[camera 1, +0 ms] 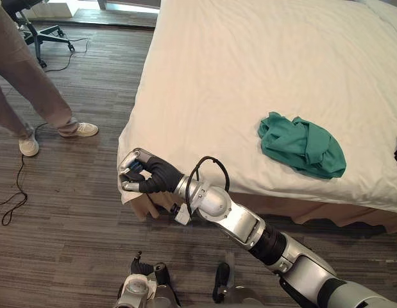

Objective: Tidy the bed and pick cloth on bed and put in laundry

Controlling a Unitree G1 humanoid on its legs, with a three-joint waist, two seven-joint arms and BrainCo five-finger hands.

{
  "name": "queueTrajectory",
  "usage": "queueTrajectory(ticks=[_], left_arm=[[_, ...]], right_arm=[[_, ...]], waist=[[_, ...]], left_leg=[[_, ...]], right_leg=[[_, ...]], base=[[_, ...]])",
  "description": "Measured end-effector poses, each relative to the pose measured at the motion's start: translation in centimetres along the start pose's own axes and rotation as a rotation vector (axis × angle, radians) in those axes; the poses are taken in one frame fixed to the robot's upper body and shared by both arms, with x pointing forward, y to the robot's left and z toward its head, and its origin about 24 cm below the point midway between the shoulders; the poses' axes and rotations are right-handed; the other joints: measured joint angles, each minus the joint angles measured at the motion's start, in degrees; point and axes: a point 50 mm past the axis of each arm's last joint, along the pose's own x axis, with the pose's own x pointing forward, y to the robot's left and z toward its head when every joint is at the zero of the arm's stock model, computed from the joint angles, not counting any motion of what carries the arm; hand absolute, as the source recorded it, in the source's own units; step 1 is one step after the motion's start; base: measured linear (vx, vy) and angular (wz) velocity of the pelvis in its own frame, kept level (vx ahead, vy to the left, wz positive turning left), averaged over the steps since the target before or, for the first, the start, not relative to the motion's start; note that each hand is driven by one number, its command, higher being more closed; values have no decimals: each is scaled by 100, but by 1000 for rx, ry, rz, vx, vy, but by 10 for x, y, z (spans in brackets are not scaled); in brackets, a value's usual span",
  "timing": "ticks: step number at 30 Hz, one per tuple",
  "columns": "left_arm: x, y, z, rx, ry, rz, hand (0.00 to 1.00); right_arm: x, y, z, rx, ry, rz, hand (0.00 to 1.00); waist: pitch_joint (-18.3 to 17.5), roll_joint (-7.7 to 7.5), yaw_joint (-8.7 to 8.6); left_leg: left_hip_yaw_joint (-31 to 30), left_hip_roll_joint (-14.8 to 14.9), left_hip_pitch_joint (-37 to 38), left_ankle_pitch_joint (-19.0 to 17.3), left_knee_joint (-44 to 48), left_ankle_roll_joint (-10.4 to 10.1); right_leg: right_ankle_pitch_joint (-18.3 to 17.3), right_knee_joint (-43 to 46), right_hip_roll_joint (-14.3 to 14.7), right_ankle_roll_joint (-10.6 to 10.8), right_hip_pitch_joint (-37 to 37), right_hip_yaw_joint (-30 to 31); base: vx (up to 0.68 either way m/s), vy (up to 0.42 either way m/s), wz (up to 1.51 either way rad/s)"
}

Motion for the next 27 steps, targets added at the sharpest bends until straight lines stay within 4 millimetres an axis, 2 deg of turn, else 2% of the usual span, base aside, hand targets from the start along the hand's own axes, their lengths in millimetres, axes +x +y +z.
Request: queueTrajectory(ticks=[1,2,3,4,6,8,10,14,17,19,20,21,22,23,25,26,27], left_arm=[[1,2,5,-34,-10,10,0],[2,3,7,-52,-16,16,0],[2,4,11,-77,-25,24,0],[2,4,12,-90,-27,26,0],[2,6,10,-131,-22,31,0],[1,7,4,-146,-10,38,0],[0,9,1,-150,-3,43,0],[-1,6,4,-171,-34,45,0],[-3,4,1,-211,-30,60,0],[-5,-2,-3,-247,-19,58,0],[-6,-6,-2,-264,-23,48,0],[-7,-9,0,-285,-34,41,0],[-7,-11,4,-303,-53,29,0],[-7,-14,8,-307,-73,7,0],[-7,-16,11,-291,-90,-14,0],[-8,-18,14,-267,-107,-31,0],[-9,-19,14,-218,-115,-49,0]], right_arm=[[2,-33,-3,36,14,-125,100],[2,-53,-4,64,15,-196,100],[-3,-81,-7,139,15,-310,100],[-6,-95,-9,177,10,-361,100],[-31,-149,-23,330,-6,-575,100],[-45,-169,-30,417,-34,-650,100],[-53,-174,-36,469,-52,-666,100],[-85,-180,-72,599,-7,-774,100],[-129,-172,-119,828,52,-959,100],[-190,-146,-172,942,203,-1138,100],[-234,-128,-198,971,308,-1245,0],[-265,-110,-213,990,385,-1320,0],[-308,-86,-228,1006,492,-1423,0],[-354,-59,-236,1021,590,-1537,0],[-379,-40,-238,1034,651,-1596,0],[-397,-26,-238,1036,694,-1635,0],[-412,-14,-237,1045,727,-1669,0]], waist=[[227,74,17],[330,128,30],[453,209,40],[494,250,47],[679,422,68],[719,473,56],[718,474,6],[713,477,-19],[674,469,6],[440,491,0],[293,503,-12],[198,502,-35],[84,473,-100],[-110,438,-252],[-263,382,-297],[-369,316,-337],[-538,182,-367]], left_leg=[[-32,-16,-73,13,-1,-26],[-43,-25,-142,32,-2,-35],[-65,-44,-233,58,-4,-48],[-74,-53,-272,76,-4,-31],[-118,-86,-298,145,-5,54],[-124,-128,-301,144,-4,53],[-126,-130,-287,143,-4,53],[-98,-103,-130,98,-3,13],[189,-91,146,-59,-4,-31],[434,-86,216,-154,-5,-42],[578,-68,297,-210,-6,-75],[693,-48,367,-243,-6,-110],[886,-17,519,-270,-7,-138],[1168,41,677,-313,-7,-195],[1367,91,823,-359,-8,-244],[1566,153,978,-408,-3,-297],[1986,284,1183,-498,38,-334]], right_leg=[[-1,23,-27,3,-66,-55],[7,46,-40,-7,-145,-64],[41,60,-57,-14,-235,-69],[78,61,-63,-2,-275,-74],[150,21,-82,-23,-272,-103],[130,-30,-87,29,-261,-114],[133,-42,-87,28,-252,-113],[117,-127,-85,51,-28,-92],[39,-135,-84,146,154,88],[29,-163,-86,155,123,201],[38,-160,-81,141,140,281],[20,-159,-67,167,168,354],[-24,-156,-51,230,275,412],[-94,-106,-15,326,372,462],[-142,-44,28,369,398,551],[-163,-25,88,382,442,626],[-520,16,113,76,403,397]], base=[[-132,26,17],[-135,32,10],[-51,23,4],[-31,32,5],[10,35,4],[43,23,-3],[87,5,-3],[80,2,5],[103,7,-31],[128,-9,-52],[172,-17,-46],[175,-22,-47],[187,-43,-40],[139,-40,-39],[107,-37,-46],[79,-72,-100],[60,-74,-164]])
